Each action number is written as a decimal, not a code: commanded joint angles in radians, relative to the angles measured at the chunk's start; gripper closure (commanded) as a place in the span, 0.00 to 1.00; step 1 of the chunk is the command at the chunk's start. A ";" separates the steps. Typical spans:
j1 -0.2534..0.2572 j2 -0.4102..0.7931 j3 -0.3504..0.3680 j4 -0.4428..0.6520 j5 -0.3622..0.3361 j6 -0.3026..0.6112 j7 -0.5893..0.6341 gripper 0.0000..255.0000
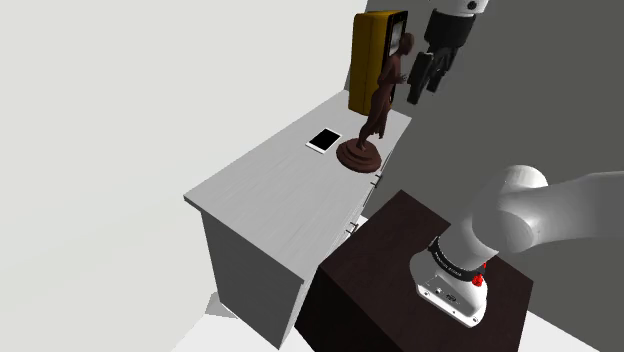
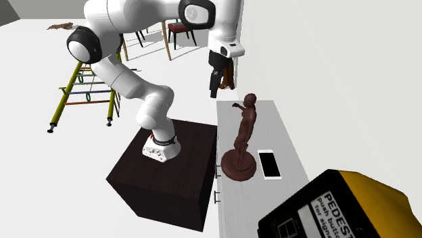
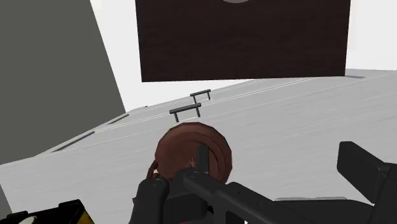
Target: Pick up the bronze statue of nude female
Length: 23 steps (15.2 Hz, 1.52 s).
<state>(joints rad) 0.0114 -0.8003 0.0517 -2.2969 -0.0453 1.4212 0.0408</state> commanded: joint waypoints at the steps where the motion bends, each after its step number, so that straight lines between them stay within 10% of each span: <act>1: 0.000 0.000 0.000 0.000 0.000 0.000 0.000 0.00; 12: -0.288 0.127 0.047 0.049 0.090 0.398 0.657 0.00; 22: -0.289 0.108 0.051 -0.067 0.095 0.498 0.663 0.00; 23: -0.289 0.108 0.050 -0.067 0.094 0.498 0.661 1.00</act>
<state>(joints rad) -0.2775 -0.6920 0.1020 -2.3617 0.0491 1.9166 0.7024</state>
